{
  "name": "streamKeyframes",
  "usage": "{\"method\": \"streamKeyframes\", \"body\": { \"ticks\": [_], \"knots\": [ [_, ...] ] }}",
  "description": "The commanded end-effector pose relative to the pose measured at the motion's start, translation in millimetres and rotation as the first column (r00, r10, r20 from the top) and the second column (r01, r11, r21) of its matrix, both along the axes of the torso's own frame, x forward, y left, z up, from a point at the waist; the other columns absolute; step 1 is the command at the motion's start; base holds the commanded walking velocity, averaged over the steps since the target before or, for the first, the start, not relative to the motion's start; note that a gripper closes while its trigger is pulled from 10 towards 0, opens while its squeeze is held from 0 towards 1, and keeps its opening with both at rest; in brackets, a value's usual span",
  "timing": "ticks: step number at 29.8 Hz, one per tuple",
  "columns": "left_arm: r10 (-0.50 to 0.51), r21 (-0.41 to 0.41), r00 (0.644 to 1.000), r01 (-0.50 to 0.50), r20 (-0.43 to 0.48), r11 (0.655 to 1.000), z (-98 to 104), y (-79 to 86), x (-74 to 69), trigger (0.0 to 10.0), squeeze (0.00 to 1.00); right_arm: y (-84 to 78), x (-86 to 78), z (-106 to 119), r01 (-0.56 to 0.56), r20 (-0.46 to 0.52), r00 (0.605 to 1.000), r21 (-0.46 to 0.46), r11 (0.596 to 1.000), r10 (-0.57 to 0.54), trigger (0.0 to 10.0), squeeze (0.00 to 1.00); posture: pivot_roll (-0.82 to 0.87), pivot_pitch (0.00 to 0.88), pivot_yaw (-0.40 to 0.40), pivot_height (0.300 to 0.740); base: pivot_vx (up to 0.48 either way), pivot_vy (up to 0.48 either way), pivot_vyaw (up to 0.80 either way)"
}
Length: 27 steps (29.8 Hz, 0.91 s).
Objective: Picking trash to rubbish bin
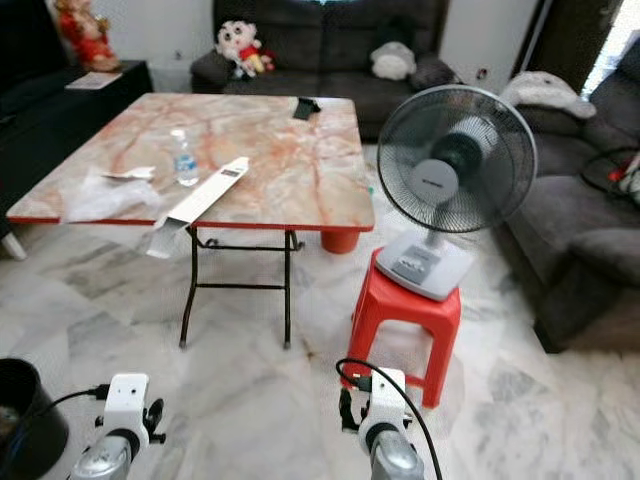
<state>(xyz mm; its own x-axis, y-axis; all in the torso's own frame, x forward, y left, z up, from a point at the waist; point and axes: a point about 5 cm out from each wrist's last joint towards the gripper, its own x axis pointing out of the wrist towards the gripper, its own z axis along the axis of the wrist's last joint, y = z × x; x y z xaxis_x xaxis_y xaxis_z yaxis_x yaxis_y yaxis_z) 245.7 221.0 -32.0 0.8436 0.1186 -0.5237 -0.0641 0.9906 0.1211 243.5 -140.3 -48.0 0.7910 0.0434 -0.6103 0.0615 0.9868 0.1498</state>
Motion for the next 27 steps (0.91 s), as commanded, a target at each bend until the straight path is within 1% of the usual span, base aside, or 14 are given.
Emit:
{"method": "streamKeyframes", "body": {
  "ticks": [1, 5, 15, 27],
  "knots": [
    [0.016, 0.0, 1.0, -0.016, 0.005, 1.0, 0, 4.8, -1.5, 10.0, 0.0, 1.6, 5.8, 4, 0.003, 0.02, 1.0, 0.015, 1.0, -0.003, 10.0, 0.0, 0.0, 0.0, 0.017, 0.74, 0.0, 0.382, -0.4],
    [0.013, 0.002, 1.0, -0.013, 0.005, 1.0, 0, 5.4, -2.1, 10.0, 0.0, 3.4, 6.7, 5, -0.001, 0.026, 1.0, 0.02, 1.0, 0.001, 10.0, 0.0, 0.0, 0.0, 0.018, 0.74, 0.0, 0.36, -0.78],
    [0.005, 0.005, 1.0, -0.005, 0.009, 1.0, 1, 5.8, -1.2, 10.0, 0.0, 5.0, 10.1, 8, -0.003, 0.048, 0.999, 0.022, 1.0, 0.002, 10.0, 0.0, 0.0, 0.0, 0.024, 0.74, 0.0, 0.357, 0.0],
    [-0.015, 0.012, 0.998, 0.014, 0.063, 1.0, 12, 5.7, 10.8, 10.0, 0.0, 7.5, 18.3, 15, -0.015, 0.092, 0.996, 0.028, 0.999, 0.013, 10.0, 0.0, 0.0, 0.0, 0.03, 0.74, 0.0, 0.357, 0.0]
  ]
}}
